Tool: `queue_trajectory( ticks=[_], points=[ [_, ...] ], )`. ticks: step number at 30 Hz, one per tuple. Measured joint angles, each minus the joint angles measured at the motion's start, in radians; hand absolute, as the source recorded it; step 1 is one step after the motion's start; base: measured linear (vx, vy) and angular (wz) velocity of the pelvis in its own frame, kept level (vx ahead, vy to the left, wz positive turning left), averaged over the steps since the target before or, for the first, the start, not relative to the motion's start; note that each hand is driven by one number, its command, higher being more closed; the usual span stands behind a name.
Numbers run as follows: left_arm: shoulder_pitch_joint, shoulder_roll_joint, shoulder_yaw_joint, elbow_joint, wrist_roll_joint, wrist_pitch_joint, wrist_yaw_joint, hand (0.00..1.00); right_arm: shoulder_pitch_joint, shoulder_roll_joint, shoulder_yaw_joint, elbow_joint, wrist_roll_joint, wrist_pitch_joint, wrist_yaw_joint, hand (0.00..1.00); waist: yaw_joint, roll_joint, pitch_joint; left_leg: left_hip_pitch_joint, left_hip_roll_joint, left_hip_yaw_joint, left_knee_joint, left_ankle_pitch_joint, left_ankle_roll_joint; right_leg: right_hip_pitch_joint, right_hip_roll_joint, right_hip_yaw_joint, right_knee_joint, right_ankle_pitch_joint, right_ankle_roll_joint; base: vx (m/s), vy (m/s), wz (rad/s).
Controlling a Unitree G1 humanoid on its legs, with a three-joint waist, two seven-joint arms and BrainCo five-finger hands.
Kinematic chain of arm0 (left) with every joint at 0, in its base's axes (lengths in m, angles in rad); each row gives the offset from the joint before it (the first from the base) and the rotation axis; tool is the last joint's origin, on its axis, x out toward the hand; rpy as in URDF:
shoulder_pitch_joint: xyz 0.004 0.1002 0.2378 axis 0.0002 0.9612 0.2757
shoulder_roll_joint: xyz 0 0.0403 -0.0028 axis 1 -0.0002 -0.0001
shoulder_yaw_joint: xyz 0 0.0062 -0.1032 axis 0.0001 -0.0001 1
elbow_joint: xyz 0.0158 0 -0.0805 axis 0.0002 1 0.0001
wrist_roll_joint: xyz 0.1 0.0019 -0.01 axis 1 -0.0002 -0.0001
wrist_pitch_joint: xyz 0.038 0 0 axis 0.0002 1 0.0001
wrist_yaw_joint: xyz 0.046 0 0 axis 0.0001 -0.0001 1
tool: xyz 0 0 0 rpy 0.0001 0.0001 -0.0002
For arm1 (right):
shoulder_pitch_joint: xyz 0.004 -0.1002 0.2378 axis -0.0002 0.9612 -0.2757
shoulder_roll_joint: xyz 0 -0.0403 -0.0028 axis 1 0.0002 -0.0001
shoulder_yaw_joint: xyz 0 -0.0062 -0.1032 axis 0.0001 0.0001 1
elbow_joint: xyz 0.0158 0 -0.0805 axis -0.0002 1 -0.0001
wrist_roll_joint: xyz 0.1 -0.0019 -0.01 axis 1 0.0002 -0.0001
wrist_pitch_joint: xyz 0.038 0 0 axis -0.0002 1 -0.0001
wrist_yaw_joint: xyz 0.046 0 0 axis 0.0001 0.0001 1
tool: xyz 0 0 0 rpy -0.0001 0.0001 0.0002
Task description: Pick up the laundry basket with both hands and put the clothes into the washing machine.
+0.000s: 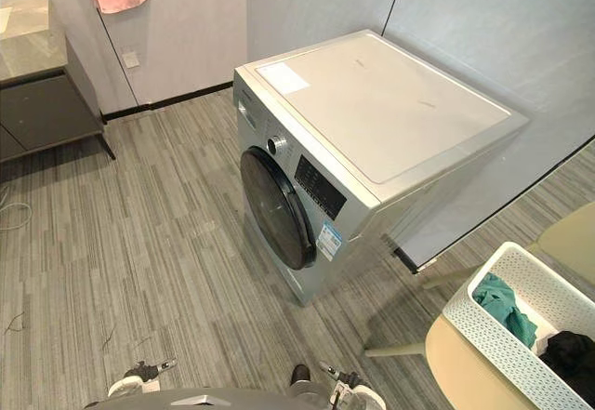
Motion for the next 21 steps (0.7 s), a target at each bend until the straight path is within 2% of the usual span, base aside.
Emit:
queue_trajectory(
  ticks=[1, 2, 3, 4, 5, 6, 7, 9, 11, 12, 13, 14, 15, 16, 17, 18, 19, 20, 21],
  points=[
    [0.0, 0.006, 0.002, 0.003, 0.001, 0.001, -0.008, 0.0, 0.001, -0.001, -0.01, 0.01, 0.028, -0.002, 0.009, 0.0, -0.001, 0.001, 0.002, -0.002, 0.013, 0.003, 0.019, -0.012, -0.003, 0.002, 0.004, -0.001, 0.014, -0.011, -0.007, 0.0, -0.047, 0.0],
    [0.001, 0.009, 0.023, -0.004, 0.001, 0.001, -0.015, 0.0, 0.0, 0.0, -0.017, 0.01, 0.053, -0.005, 0.02, 0.0, 0.001, 0.006, 0.019, -0.019, 0.04, 0.012, 0.099, -0.055, -0.011, -0.003, 0.014, 0.009, 0.061, -0.052, -0.026, -0.01, -0.06, -0.03],
    [0.004, 0.009, 0.04, -0.008, 0.001, 0.001, -0.016, 0.0, 0.001, 0.0, -0.017, 0.006, 0.057, -0.008, 0.026, 0.0, 0.001, 0.009, 0.023, -0.041, 0.058, 0.013, 0.165, -0.086, -0.017, -0.012, 0.02, 0.016, 0.097, -0.073, -0.028, -0.02, -0.063, -0.13],
    [0.006, 0.013, 0.077, -0.016, -0.009, 0.001, -0.018, 0.0, 0.0, 0.0, -0.013, -0.006, 0.055, -0.012, 0.032, 0.0, 0.007, 0.003, 0.031, -0.107, 0.092, 0.013, 0.349, -0.141, -0.019, -0.045, 0.023, 0.026, 0.182, -0.127, -0.023, -0.05, -0.038, -0.18],
    [0.007, 0.02, 0.108, -0.028, -0.048, 0.0, -0.018, 0.0, 0.005, 0.001, 0.004, -0.016, 0.053, -0.013, 0.032, 0.0, 0.015, 0.0, 0.049, -0.188, 0.122, 0.001, 0.553, -0.14, 0.003, -0.07, 0.021, 0.038, 0.264, -0.171, -0.027, -0.05, -0.044, -0.2],
    [0.007, 0.02, 0.119, -0.028, -0.067, 0.0, -0.017, 0.0, 0.008, -0.003, 0.01, -0.018, 0.053, -0.013, 0.032, 0.0, 0.019, -0.01, 0.053, -0.231, 0.129, -0.023, 0.632, -0.124, 0.022, -0.077, 0.017, 0.044, 0.295, -0.188, -0.028, -0.05, -0.013, -0.27],
    [0.016, 0.023, 0.134, -0.029, -0.108, -0.002, -0.017, 0.0, 0.025, -0.013, 0.034, -0.019, 0.052, -0.013, 0.032, 0.0, 0.03, -0.021, 0.061, -0.304, 0.138, -0.088, 0.779, -0.09, 0.022, -0.097, 0.006, 0.063, 0.347, -0.22, -0.031, -0.01, 0.026, -0.27],
    [0.028, 0.019, 0.156, -0.027, -0.122, 0.005, -0.016, 0.0, 0.043, -0.024, 0.047, -0.029, 0.052, -0.012, 0.03, 0.0, 0.025, -0.011, 0.064, -0.348, 0.183, -0.092, 0.773, -0.142, 0.01, -0.113, -0.002, 0.069, 0.351, -0.224, -0.028, 0.03, 0.105, -0.23],
    [0.033, 0.015, 0.207, -0.028, -0.12, 0.008, -0.009, 0.0, 0.072, -0.022, 0.05, -0.041, 0.016, -0.008, 0.029, 0.0, 0.029, -0.016, 0.063, -0.341, 0.241, -0.079, 0.536, -0.143, -0.012, -0.129, -0.036, 0.092, 0.351, -0.234, -0.012, 0.1, 0.23, -0.08],
    [0.035, 0.012, 0.212, -0.029, -0.118, 0.008, -0.008, 0.0, 0.081, -0.023, 0.05, -0.047, 0.005, -0.007, 0.028, 0.0, 0.027, -0.015, 0.063, -0.335, 0.246, -0.084, 0.465, -0.132, -0.027, -0.13, -0.051, 0.095, 0.351, -0.238, -0.006, 0.1, 0.242, 0.06],
    [0.037, -0.001, 0.214, -0.029, -0.117, 0.008, 0.001, 0.0, 0.094, -0.026, 0.038, -0.053, -0.023, -0.008, 0.026, 0.0, 0.025, -0.007, 0.058, -0.325, 0.249, -0.097, 0.354, -0.108, -0.048, -0.132, -0.075, 0.105, 0.352, -0.252, 0.023, 0.11, 0.324, 0.02],
    [0.041, -0.008, 0.214, -0.028, -0.117, 0.008, 0.008, 0.0, 0.102, -0.03, 0.019, -0.053, -0.027, -0.008, 0.026, 0.0, 0.027, -0.001, 0.055, -0.313, 0.251, -0.1, 0.324, -0.104, -0.046, -0.132, -0.093, 0.12, 0.353, -0.256, 0.049, 0.15, 0.485, -0.09],
    [0.053, -0.013, 0.214, -0.024, -0.116, 0.009, 0.012, 0.0, 0.105, -0.034, -0.001, -0.052, -0.027, -0.006, 0.026, 0.0, 0.026, 0.011, 0.047, -0.306, 0.25, -0.093, 0.328, -0.087, -0.071, -0.121, -0.116, 0.14, 0.344, -0.259, 0.084, 0.16, 0.531, -0.19],
    [0.057, -0.012, 0.212, -0.024, -0.115, 0.009, 0.012, 0.0, 0.105, -0.032, -0.01, -0.051, -0.027, -0.004, 0.027, 0.0, 0.025, 0.015, 0.039, -0.308, 0.235, -0.087, 0.351, -0.061, -0.092, -0.109, -0.131, 0.157, 0.329, -0.255, 0.098, 0.19, 0.555, -0.29],
    [0.076, -0.011, 0.195, -0.023, -0.109, 0.009, 0.013, 0.0, 0.104, -0.022, -0.042, -0.045, -0.027, 0.003, 0.026, 0.0, 0.029, 0.009, 0.016, -0.318, 0.193, -0.062, 0.376, -0.051, -0.09, -0.077, -0.166, 0.191, 0.264, -0.238, 0.127, 0.29, 0.602, -0.21],
    [0.084, 0.008, 0.166, -0.021, -0.091, 0.007, 0.012, 0.0, 0.104, -0.007, -0.063, -0.036, -0.026, 0.007, 0.026, 0.0, 0.023, -0.014, -0.004, -0.329, 0.153, -0.042, 0.404, -0.072, -0.075, -0.066, -0.194, 0.222, 0.261, -0.234, 0.132, 0.31, 0.549, -0.06],
    [0.084, 0.035, 0.125, -0.016, -0.078, 0.007, 0.011, 0.0, 0.104, 0.004, -0.067, -0.021, -0.026, 0.008, 0.027, 0.0, 0.015, -0.038, -0.016, -0.336, 0.112, -0.039, 0.416, -0.094, -0.061, -0.052, -0.208, 0.227, 0.253, -0.211, 0.115, 0.28, 0.393, 0.05],
    [0.082, 0.046, 0.102, -0.011, -0.078, 0.007, 0.011, 0.0, 0.099, 0.007, -0.072, -0.01, -0.025, 0.008, 0.025, 0.0, 0.018, -0.048, -0.022, -0.339, 0.09, -0.029, 0.423, -0.107, -0.05, -0.055, -0.232, 0.226, 0.241, -0.194, 0.109, 0.22, 0.269, -0.01],
    [0.072, 0.06, 0.058, 0.008, -0.076, 0.007, 0.01, 0.0, 0.091, 0.006, -0.073, -0.006, -0.026, 0.006, 0.025, 0.0, 0.017, -0.045, -0.03, -0.331, 0.063, -0.009, 0.421, -0.127, -0.034, -0.066, -0.246, 0.269, 0.228, -0.133, 0.104, 0.28, 0.364, -0.28]
  ],
)
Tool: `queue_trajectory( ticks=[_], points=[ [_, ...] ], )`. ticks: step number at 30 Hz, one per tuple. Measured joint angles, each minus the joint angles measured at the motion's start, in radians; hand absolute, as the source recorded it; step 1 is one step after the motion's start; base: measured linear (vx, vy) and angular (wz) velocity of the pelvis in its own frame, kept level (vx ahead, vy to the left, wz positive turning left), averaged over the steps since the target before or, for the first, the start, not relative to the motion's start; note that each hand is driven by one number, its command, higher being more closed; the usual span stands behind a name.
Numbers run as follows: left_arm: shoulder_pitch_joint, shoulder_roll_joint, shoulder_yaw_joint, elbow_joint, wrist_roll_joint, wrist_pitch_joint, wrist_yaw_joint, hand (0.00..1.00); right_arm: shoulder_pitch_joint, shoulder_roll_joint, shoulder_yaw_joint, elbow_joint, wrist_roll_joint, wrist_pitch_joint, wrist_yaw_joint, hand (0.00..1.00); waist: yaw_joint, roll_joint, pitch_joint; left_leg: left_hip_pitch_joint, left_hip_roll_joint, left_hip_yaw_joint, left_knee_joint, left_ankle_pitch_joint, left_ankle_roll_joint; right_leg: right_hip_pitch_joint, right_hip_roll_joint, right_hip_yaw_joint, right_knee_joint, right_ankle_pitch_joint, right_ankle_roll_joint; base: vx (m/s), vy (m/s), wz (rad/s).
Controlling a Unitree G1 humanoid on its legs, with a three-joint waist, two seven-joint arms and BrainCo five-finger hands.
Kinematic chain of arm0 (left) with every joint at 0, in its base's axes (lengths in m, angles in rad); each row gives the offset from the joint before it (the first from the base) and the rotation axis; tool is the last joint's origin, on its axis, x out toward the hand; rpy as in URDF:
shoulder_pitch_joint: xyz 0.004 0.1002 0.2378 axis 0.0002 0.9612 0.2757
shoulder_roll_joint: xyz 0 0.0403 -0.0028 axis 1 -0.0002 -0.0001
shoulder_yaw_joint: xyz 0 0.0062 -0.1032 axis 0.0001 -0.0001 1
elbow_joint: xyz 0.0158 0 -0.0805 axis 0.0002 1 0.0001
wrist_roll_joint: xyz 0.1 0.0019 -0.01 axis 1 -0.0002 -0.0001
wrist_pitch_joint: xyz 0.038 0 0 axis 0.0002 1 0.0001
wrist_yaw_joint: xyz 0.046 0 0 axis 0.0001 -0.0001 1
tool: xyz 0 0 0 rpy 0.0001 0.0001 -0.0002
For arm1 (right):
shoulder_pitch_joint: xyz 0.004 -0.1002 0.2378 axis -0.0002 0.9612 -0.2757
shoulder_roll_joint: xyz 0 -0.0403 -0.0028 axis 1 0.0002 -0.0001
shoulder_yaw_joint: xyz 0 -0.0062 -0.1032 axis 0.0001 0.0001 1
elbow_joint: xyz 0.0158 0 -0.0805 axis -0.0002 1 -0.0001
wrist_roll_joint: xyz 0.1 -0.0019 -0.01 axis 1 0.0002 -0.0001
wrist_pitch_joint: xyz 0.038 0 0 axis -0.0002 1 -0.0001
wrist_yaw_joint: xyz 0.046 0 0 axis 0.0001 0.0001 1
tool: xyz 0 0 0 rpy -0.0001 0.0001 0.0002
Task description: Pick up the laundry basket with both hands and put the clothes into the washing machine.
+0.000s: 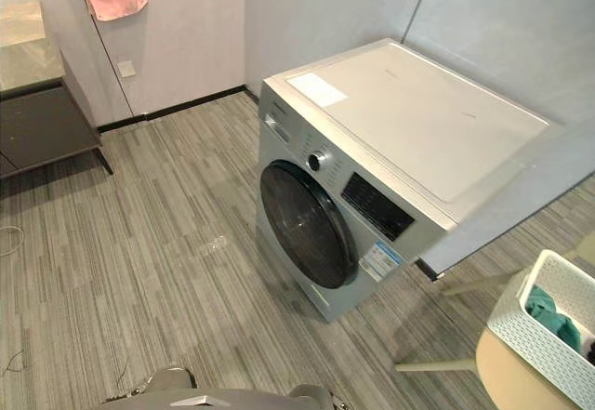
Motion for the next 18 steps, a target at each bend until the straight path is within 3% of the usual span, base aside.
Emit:
queue_trajectory(
  ticks=[1, 3, 4, 6, 7, 8, 9, 11, 12, 13, 15, 16, 17, 18],
  points=[
    [-0.007, 0.008, -0.049, 0.022, 0.006, 0.0, -0.001, 0.0, -0.011, -0.009, 0.019, 0.0, 0.0, -0.001, 0.001, 0.0, -0.001, 0.009, -0.018, 0.009, -0.015, 0.028, -0.024, 0.006, 0.018, -0.037, -0.003, 0.031, 0.007, 0.063, -0.042, 0.28, 0.39, -0.37],
    [-0.017, 0.014, -0.121, 0.029, 0.017, 0.0, -0.002, 0.0, -0.036, -0.028, 0.092, -0.01, 0.0, -0.002, 0.003, 0.0, 0.001, 0.03, -0.019, 0.052, -0.037, 0.077, -0.087, 0.027, 0.052, -0.088, -0.006, 0.066, 0.042, 0.159, -0.09, 0.32, 0.413, -0.54],
    [-0.026, 0.018, -0.169, 0.028, 0.017, -0.001, -0.001, 0.0, -0.054, -0.051, 0.133, -0.026, -0.001, -0.004, 0.006, 0.0, -0.007, 0.045, -0.01, 0.089, -0.05, 0.096, -0.131, 0.037, 0.069, -0.145, -0.005, 0.07, 0.137, 0.183, -0.128, 0.29, 0.344, -0.46],
    [-0.04, 0.024, -0.201, 0.023, 0.017, -0.003, -0.001, 0.0, -0.069, -0.06, 0.181, -0.048, 0.0, -0.009, 0.004, 0.0, -0.014, 0.061, 0.011, 0.156, -0.062, 0.117, -0.177, 0.039, 0.076, -0.211, 0.013, 0.063, 0.302, 0.165, -0.126, 0.18, 0.133, -0.47],
    [-0.044, 0.03, -0.218, 0.022, 0.017, -0.006, 0.0, 0.0, -0.088, -0.061, 0.227, -0.059, 0.001, -0.02, 0.004, 0.0, -0.019, 0.058, 0.031, 0.232, -0.062, 0.143, -0.194, 0.033, 0.085, -0.257, 0.055, 0.015, 0.456, 0.087, -0.128, 0.18, 0.055, -0.66],
    [-0.044, 0.031, -0.218, 0.021, 0.017, -0.006, 0.0, 0.0, -0.091, -0.058, 0.248, -0.067, 0.001, -0.021, 0.003, 0.0, -0.021, 0.053, 0.034, 0.255, -0.062, 0.148, -0.197, 0.033, 0.085, -0.272, 0.072, -0.028, 0.491, 0.06, -0.138, 0.17, 0.012, -0.71],
    [-0.043, 0.027, -0.218, 0.017, 0.017, -0.008, 0.0, 0.0, -0.092, -0.055, 0.285, -0.086, 0.001, -0.021, 0.003, 0.0, -0.023, 0.051, 0.038, 0.287, -0.061, 0.161, -0.205, 0.033, 0.085, -0.279, 0.084, -0.098, 0.518, 0.027, -0.172, 0.17, -0.056, -0.71],
    [-0.057, 0.022, -0.212, 0.01, 0.018, -0.008, -0.001, 0.0, -0.111, -0.027, 0.323, -0.097, -0.004, -0.03, 0.006, 0.0, -0.017, 0.053, 0.039, 0.322, -0.043, 0.192, -0.25, 0.032, 0.083, -0.285, 0.106, -0.161, 0.483, -0.012, -0.13, 0.19, -0.087, -1.01],
    [-0.059, 0.028, -0.209, 0.014, 0.018, -0.008, -0.001, 0.0, -0.122, -0.028, 0.323, -0.094, -0.001, -0.033, 0.005, 0.0, -0.017, 0.034, 0.041, 0.322, -0.044, 0.195, -0.254, 0.029, 0.077, -0.274, 0.105, -0.179, 0.456, -0.015, -0.106, 0.14, -0.112, -1.0],
    [-0.082, 0.019, -0.204, 0.019, 0.018, -0.006, -0.002, 0.0, -0.143, -0.038, 0.323, -0.078, 0.001, -0.039, 0.002, 0.0, -0.022, 0.048, 0.066, 0.326, -0.028, 0.192, -0.279, 0.046, 0.058, -0.261, 0.12, -0.223, 0.414, -0.015, -0.102, 0.13, -0.12, -0.58],
    [-0.099, 0.004, -0.197, 0.018, 0.02, -0.002, -0.002, 0.0, -0.141, -0.054, 0.305, -0.08, 0.019, -0.04, -0.001, 0.0, -0.05, 0.05, 0.089, 0.348, -0.021, 0.17, -0.306, 0.074, 0.051, -0.274, 0.118, -0.254, 0.458, -0.008, -0.114, 0.13, -0.158, -0.21],
    [-0.113, -0.01, -0.182, 0.021, 0.032, 0.001, -0.004, 0.0, -0.139, -0.067, 0.295, -0.09, 0.017, -0.042, -0.003, 0.0, -0.056, 0.062, 0.103, 0.366, -0.006, 0.158, -0.3, 0.075, 0.049, -0.306, 0.137, -0.251, 0.507, -0.046, -0.135, 0.07, -0.137, -0.01],
    [-0.112, -0.011, -0.174, 0.027, 0.038, 0.0, -0.007, 0.0, -0.133, -0.069, 0.295, -0.088, 0.012, -0.041, -0.008, 0.0, -0.056, 0.061, 0.097, 0.368, 0.0, 0.159, -0.297, 0.078, 0.042, -0.276, 0.154, -0.253, 0.41, -0.057, -0.133, 0.08, -0.196, 0.21],
    [-0.118, -0.005, -0.162, 0.026, 0.045, -0.001, -0.009, 0.0, -0.103, -0.062, 0.293, -0.074, 0.008, -0.041, -0.009, 0.0, -0.056, 0.026, 0.088, 0.369, -0.016, 0.134, -0.292, 0.086, 0.031, -0.211, 0.142, -0.269, 0.292, -0.067, -0.142, 0.12, -0.207, 0.36]
  ],
)
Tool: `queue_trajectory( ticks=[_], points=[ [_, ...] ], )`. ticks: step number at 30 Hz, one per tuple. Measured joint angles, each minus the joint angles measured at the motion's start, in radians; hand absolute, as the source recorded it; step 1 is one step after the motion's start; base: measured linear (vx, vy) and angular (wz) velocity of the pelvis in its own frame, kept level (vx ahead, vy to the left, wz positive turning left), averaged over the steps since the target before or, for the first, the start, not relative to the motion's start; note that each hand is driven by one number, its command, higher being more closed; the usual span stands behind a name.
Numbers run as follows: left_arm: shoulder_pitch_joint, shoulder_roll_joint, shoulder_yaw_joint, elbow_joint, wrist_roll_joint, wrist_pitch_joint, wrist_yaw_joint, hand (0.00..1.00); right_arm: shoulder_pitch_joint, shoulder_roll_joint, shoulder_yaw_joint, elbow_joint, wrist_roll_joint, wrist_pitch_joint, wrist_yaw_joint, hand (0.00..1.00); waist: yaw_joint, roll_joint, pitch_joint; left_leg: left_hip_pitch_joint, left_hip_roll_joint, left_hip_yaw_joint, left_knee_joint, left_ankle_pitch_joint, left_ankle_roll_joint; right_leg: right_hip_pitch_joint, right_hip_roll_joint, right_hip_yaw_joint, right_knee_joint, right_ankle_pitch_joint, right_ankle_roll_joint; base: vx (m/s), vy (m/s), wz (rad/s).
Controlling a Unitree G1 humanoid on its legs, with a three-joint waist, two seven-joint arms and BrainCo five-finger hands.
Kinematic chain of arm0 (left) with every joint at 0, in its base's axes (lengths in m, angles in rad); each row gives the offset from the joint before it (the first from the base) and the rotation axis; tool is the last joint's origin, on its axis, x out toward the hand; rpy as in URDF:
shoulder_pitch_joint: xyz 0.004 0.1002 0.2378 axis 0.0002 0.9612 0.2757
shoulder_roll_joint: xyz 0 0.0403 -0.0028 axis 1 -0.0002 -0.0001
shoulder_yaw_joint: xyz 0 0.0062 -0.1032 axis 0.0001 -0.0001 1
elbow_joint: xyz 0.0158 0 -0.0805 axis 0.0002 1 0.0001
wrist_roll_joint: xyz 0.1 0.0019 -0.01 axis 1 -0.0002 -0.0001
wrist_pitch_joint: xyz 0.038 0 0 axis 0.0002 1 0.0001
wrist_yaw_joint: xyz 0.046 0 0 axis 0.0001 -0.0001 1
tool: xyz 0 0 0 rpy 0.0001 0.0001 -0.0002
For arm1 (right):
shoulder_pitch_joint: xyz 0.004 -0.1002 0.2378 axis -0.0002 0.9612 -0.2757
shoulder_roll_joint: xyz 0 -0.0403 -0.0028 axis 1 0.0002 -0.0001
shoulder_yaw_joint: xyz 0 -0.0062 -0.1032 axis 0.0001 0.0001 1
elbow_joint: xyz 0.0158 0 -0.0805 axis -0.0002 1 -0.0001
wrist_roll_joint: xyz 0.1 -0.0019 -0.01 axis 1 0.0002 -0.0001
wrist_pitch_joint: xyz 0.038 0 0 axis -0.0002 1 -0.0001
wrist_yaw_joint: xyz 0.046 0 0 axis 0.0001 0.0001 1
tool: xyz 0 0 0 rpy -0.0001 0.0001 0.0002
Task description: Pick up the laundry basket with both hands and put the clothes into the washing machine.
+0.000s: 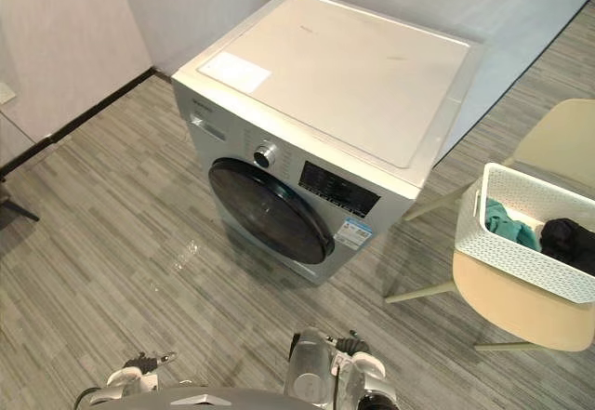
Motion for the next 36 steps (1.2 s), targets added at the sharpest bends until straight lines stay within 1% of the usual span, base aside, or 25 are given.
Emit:
queue_trajectory(
  ticks=[1, 3, 6, 8, 9, 10, 11, 12, 14, 16, 17, 18, 19, 20, 21, 22, 23, 24, 25, 26, 27, 28, 29, 32, 36],
  points=[
    [-0.006, -0.023, 0.013, -0.003, 0.016, -0.005, -0.007, 0.0, 0.008, -0.001, -0.027, 0.031, -0.006, 0.0, 0.0, 0.0, 0.006, 0.012, -0.002, 0.005, 0.019, -0.023, -0.011, -0.001, -0.004, 0.05, 0.019, -0.027, -0.071, -0.018, 0.01, 0.12, -0.213, 0.46],
    [-0.008, -0.055, 0.031, -0.007, 0.021, -0.008, -0.014, 0.0, 0.013, -0.007, -0.073, 0.066, -0.007, 0.002, -0.001, 0.0, 0.002, 0.037, -0.002, -0.006, 0.034, -0.032, -0.03, 0.024, -0.027, 0.077, 0.033, -0.06, -0.12, -0.017, 0.01, 0.09, -0.163, 0.45],
    [0.003, -0.056, 0.034, -0.01, 0.022, -0.008, -0.014, 0.0, 0.036, -0.005, -0.108, 0.075, -0.009, 0.004, -0.005, 0.0, 0.004, 0.039, -0.002, -0.003, 0.039, -0.07, -0.013, 0.066, -0.049, 0.153, 0.032, -0.104, -0.173, -0.017, 0.009, 0.03, -0.11, 0.51],
    [0.009, -0.053, 0.035, -0.015, 0.021, -0.009, -0.015, 0.0, 0.043, -0.005, -0.107, 0.075, -0.009, 0.003, -0.005, 0.0, 0.01, 0.035, -0.001, -0.024, 0.043, -0.085, 0.047, 0.067, -0.052, 0.193, 0.035, -0.118, -0.208, -0.016, 0.008, -0.03, -0.087, 0.42],
    [0.01, -0.052, 0.036, -0.025, 0.021, -0.01, -0.015, 0.0, 0.043, -0.004, -0.104, 0.073, -0.009, 0.003, -0.005, 0.0, 0.015, 0.03, -0.002, -0.064, 0.05, -0.088, 0.126, 0.067, -0.053, 0.206, 0.031, -0.124, -0.229, -0.012, 0.006, -0.06, -0.057, 0.3],
    [0.016, -0.053, 0.043, -0.051, 0.021, -0.01, -0.014, 0.0, 0.045, -0.002, -0.09, 0.064, -0.009, 0.003, -0.006, 0.0, 0.02, 0.025, 0.001, -0.127, 0.067, -0.103, 0.259, 0.067, -0.053, 0.223, 0.031, -0.129, -0.251, -0.006, 0.004, -0.07, -0.048, 0.22],
    [0.02, -0.055, 0.051, -0.062, 0.02, -0.011, -0.014, 0.0, 0.047, -0.003, -0.079, 0.06, -0.009, 0.002, -0.005, 0.0, 0.024, 0.025, 0.001, -0.163, 0.077, -0.117, 0.331, 0.07, -0.056, 0.224, 0.034, -0.128, -0.254, -0.005, 0.002, -0.08, -0.027, 0.0],
    [0.025, -0.059, 0.073, -0.085, 0.018, -0.016, -0.014, 0.0, 0.053, -0.006, -0.038, 0.041, -0.009, 0.003, -0.006, 0.0, 0.034, 0.03, 0.006, -0.238, 0.103, -0.154, 0.471, 0.092, -0.045, 0.227, 0.043, -0.121, -0.254, -0.003, -0.001, -0.06, -0.007, -0.18],
    [0.028, -0.06, 0.084, -0.097, 0.017, -0.017, -0.013, 0.0, 0.056, -0.004, 0.005, -0.015, -0.009, 0.003, -0.007, 0.0, 0.043, 0.023, 0.01, -0.28, 0.11, -0.185, 0.563, 0.103, -0.04, 0.237, 0.042, -0.099, -0.259, 0.001, -0.005, -0.05, 0.049, -0.34],
    [0.031, -0.072, 0.085, -0.096, 0.019, -0.016, -0.013, 0.0, 0.059, 0.001, 0.038, -0.073, -0.009, 0.002, -0.008, 0.0, 0.031, 0.03, 0.008, -0.268, 0.102, -0.178, 0.491, 0.038, -0.034, 0.23, 0.042, -0.082, -0.27, 0.007, -0.007, -0.03, 0.089, -0.3],
    [0.031, -0.076, 0.086, -0.097, 0.021, -0.017, -0.013, 0.0, 0.06, 0.007, 0.069, -0.116, -0.009, 0.005, -0.009, 0.0, 0.03, 0.031, 0.007, -0.262, 0.093, -0.166, 0.388, -0.012, -0.025, 0.215, 0.042, -0.066, -0.276, 0.015, -0.002, -0.02, 0.122, -0.26],
    [0.031, -0.076, 0.09, -0.098, 0.02, -0.016, -0.013, 0.0, 0.066, 0.011, 0.098, -0.163, -0.009, 0.007, -0.01, 0.0, 0.031, 0.032, 0.006, -0.253, 0.078, -0.171, 0.284, -0.021, -0.02, 0.204, 0.042, -0.051, -0.281, 0.024, 0.009, -0.05, 0.212, -0.41],
    [0.035, -0.082, 0.096, -0.097, 0.023, -0.015, -0.011, 0.0, 0.08, 0.012, 0.133, -0.234, -0.01, 0.009, -0.011, 0.0, 0.037, 0.042, -0.002, -0.236, 0.066, -0.183, 0.175, 0.002, -0.016, 0.181, 0.049, -0.033, -0.279, 0.027, 0.024, -0.04, 0.183, -0.6],
    [0.042, -0.094, 0.101, -0.097, 0.027, -0.012, -0.008, 0.0, 0.095, 0.003, 0.166, -0.307, -0.012, 0.005, -0.016, 0.0, 0.044, 0.068, -0.015, -0.228, 0.07, -0.191, 0.11, -0.011, -0.044, 0.155, 0.068, -0.008, -0.276, 0.036, 0.039, -0.03, 0.226, -0.7],
    [0.038, -0.087, 0.097, -0.098, 0.033, -0.011, -0.005, 0.0, 0.101, 0.019, 0.207, -0.385, -0.026, 0.004, -0.022, 0.0, 0.043, 0.05, -0.018, -0.23, 0.053, -0.156, 0.106, -0.021, -0.025, 0.155, 0.065, 0.038, -0.303, 0.054, 0.05, -0.01, 0.215, -0.6],
    [0.039, -0.082, 0.09, -0.096, 0.044, -0.007, 0.0, 0.0, 0.122, 0.033, 0.23, -0.462, -0.051, 0.003, -0.023, 0.0, 0.039, 0.036, -0.025, -0.225, 0.035, -0.134, 0.093, -0.024, -0.02, 0.162, 0.054, 0.056, -0.335, 0.083, 0.06, 0.06, 0.239, -0.47],
    [0.041, -0.078, 0.089, -0.097, 0.059, -0.006, 0.002, 0.0, 0.15, 0.043, 0.246, -0.549, -0.073, 0.001, -0.023, 0.0, 0.036, 0.034, -0.028, -0.209, 0.019, -0.116, 0.077, -0.018, -0.016, 0.167, 0.044, 0.071, -0.366, 0.106, 0.064, 0.08, 0.191, -0.43],
    [0.044, -0.07, 0.069, -0.096, 0.073, -0.003, 0.004, 0.0, 0.191, 0.045, 0.268, -0.658, -0.091, -0.001, -0.023, 0.0, 0.034, 0.016, -0.042, -0.191, -0.003, -0.095, 0.052, -0.011, -0.003, 0.179, 0.031, 0.094, -0.404, 0.128, 0.073, 0.11, 0.184, -0.46],
    [0.052, -0.063, 0.052, -0.095, 0.092, 0.0, 0.006, 0.0, 0.219, 0.045, 0.269, -0.732, -0.107, -0.01, -0.023, 0.0, 0.031, 0.02, -0.052, -0.174, -0.022, -0.074, 0.024, -0.004, 0.005, 0.187, 0.022, 0.109, -0.439, 0.148, 0.082, 0.1, 0.162, -0.43],
    [0.056, -0.059, 0.045, -0.095, 0.099, -0.001, 0.009, 0.0, 0.229, 0.043, 0.267, -0.762, -0.121, -0.018, -0.024, 0.0, 0.029, 0.009, -0.063, -0.163, -0.031, -0.062, 0.012, -0.001, 0.007, 0.188, 0.019, 0.123, -0.453, 0.157, 0.086, 0.13, 0.175, -0.43],
    [0.061, -0.043, 0.026, -0.087, 0.111, 0.0, 0.01, 0.0, 0.242, 0.037, 0.266, -0.801, -0.131, -0.028, -0.025, 0.0, 0.026, 0.018, -0.072, -0.155, -0.045, -0.051, 0.005, 0.001, 0.009, 0.192, 0.017, 0.143, -0.48, 0.171, 0.09, 0.16, 0.118, -0.43],
    [0.06, -0.032, 0.001, -0.076, 0.111, 0.0, 0.011, 0.0, 0.248, 0.032, 0.264, -0.818, -0.16, -0.037, -0.025, 0.0, 0.019, 0.006, -0.084, -0.152, -0.05, -0.058, 0.006, 0.001, 0.009, 0.197, 0.017, 0.151, -0.499, 0.181, 0.09, 0.13, 0.062, -0.35],
    [0.06, -0.026, -0.01, -0.074, 0.111, 0.0, 0.012, 0.0, 0.251, 0.032, 0.262, -0.821, -0.171, -0.039, -0.025, 0.0, 0.015, 0.006, -0.084, -0.151, -0.052, -0.062, 0.006, 0.001, 0.009, 0.202, 0.017, 0.154, -0.51, 0.185, 0.091, 0.09, 0.006, -0.23],
    [0.052, -0.014, -0.054, -0.058, 0.11, 0.0, 0.014, 0.0, 0.263, 0.031, 0.245, -0.822, -0.205, -0.04, -0.024, 0.0, 0.009, 0.016, -0.083, -0.148, -0.051, -0.097, 0.007, 0.001, 0.009, 0.218, 0.023, 0.155, -0.544, 0.197, 0.09, 0.06, -0.042, -0.08],
    [0.05, -0.011, -0.101, -0.058, 0.111, -0.001, 0.01, 0.0, 0.264, -0.015, 0.24, -0.822, -0.206, -0.039, -0.023, 0.0, 0.006, 0.025, -0.084, -0.146, -0.042, -0.14, -0.007, 0.0, 0.009, 0.221, 0.037, 0.156, -0.565, 0.213, 0.088, -0.01, -0.049, -0.07]
  ],
)
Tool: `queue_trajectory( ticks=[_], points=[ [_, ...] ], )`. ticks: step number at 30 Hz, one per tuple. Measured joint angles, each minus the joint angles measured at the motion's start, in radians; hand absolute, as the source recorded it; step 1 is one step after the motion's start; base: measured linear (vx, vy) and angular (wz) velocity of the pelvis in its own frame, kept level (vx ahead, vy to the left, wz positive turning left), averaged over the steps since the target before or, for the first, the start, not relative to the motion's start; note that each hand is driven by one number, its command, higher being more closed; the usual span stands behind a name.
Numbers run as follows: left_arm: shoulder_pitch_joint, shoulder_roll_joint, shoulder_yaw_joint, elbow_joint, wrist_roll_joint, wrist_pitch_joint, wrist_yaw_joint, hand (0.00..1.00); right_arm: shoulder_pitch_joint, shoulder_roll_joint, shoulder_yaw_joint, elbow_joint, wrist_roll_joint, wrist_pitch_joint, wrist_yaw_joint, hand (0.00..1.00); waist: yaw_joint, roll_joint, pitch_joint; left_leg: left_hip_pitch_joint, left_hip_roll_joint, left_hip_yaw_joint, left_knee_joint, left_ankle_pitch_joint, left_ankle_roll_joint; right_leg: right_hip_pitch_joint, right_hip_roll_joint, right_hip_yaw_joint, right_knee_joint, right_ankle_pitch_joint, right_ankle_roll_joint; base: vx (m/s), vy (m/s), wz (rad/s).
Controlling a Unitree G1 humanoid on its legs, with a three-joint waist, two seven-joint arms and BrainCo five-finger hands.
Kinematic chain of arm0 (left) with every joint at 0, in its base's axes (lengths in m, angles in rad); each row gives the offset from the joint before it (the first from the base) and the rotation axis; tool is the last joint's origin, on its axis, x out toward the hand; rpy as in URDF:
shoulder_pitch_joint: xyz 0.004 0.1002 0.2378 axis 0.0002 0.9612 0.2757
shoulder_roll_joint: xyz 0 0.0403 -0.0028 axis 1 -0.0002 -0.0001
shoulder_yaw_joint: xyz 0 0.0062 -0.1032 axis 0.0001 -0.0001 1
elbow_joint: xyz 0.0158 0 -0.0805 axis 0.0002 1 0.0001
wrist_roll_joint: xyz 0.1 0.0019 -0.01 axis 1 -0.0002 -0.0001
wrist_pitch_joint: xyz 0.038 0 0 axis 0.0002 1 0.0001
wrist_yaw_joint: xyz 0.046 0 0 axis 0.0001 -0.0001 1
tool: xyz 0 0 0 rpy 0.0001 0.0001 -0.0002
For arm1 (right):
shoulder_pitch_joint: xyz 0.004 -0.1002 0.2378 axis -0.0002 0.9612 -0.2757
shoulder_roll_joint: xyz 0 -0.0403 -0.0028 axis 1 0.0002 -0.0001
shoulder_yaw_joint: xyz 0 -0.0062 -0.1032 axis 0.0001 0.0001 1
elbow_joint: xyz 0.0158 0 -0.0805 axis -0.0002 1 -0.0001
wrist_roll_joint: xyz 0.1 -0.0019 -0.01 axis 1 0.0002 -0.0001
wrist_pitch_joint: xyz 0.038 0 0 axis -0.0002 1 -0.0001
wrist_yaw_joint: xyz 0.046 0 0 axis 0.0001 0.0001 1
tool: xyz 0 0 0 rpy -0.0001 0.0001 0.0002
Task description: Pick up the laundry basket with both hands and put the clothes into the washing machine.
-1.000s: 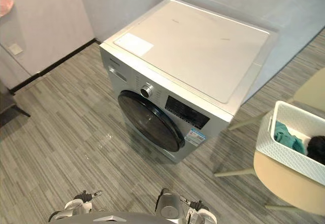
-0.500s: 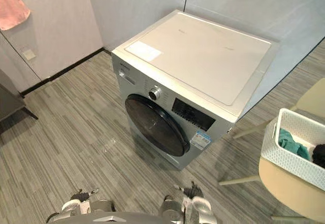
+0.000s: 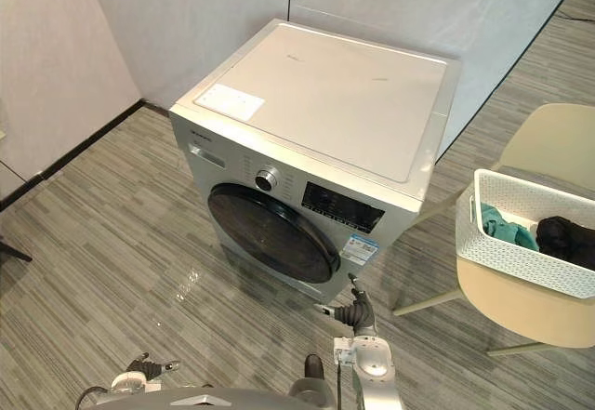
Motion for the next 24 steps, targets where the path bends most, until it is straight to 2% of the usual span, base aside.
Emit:
queue_trajectory(
  ticks=[5, 9, 15, 21, 24],
  points=[
    [-0.006, 0.018, -0.035, -0.001, 0.017, 0.0, -0.002, 0.0, -0.035, -0.018, -0.036, 0.016, -0.039, 0.0, -0.003, 0.0, 0.004, -0.012, 0.006, -0.001, -0.001, -0.018, -0.018, -0.004, -0.006, 0.002, 0.004, 0.004, -0.034, 0.034, -0.001, -0.08, -0.02, -0.04],
    [-0.007, 0.041, -0.05, 0.001, 0.026, 0.002, -0.011, 0.0, -0.136, -0.065, -0.074, 0.216, -0.014, 0.007, -0.006, 0.0, 0.014, -0.024, 0.008, -0.003, -0.005, -0.031, -0.019, -0.001, -0.008, -0.001, 0.0, -0.007, -0.04, 0.037, -0.003, -0.09, -0.023, 0.05],
    [-0.012, 0.061, -0.072, 0.003, 0.057, 0.014, -0.031, 0.0, -0.338, -0.162, -0.072, 0.454, 0.083, 0.037, -0.006, 0.0, 0.026, -0.015, 0.022, -0.021, -0.023, -0.09, -0.063, 0.045, -0.005, -0.002, -0.012, -0.048, -0.039, 0.04, 0.0, -0.04, -0.026, 0.24],
    [-0.024, 0.065, -0.11, 0.003, 0.052, 0.02, -0.031, 0.0, -0.626, -0.253, -0.043, 0.707, 0.127, 0.063, -0.007, 0.0, 0.046, 0.018, 0.079, -0.047, -0.028, -0.137, -0.092, 0.083, -0.004, -0.011, -0.015, -0.096, -0.034, 0.049, -0.003, -0.03, -0.026, 0.22],
    [-0.042, 0.064, -0.131, 0.002, 0.029, 0.019, -0.03, 0.0, -0.717, -0.259, -0.012, 0.778, 0.155, 0.069, -0.008, 0.0, 0.061, 0.031, 0.101, -0.074, -0.029, -0.15, -0.116, 0.111, -0.005, -0.04, -0.015, -0.11, -0.034, 0.06, -0.004, -0.04, -0.021, 0.18]
  ],
)
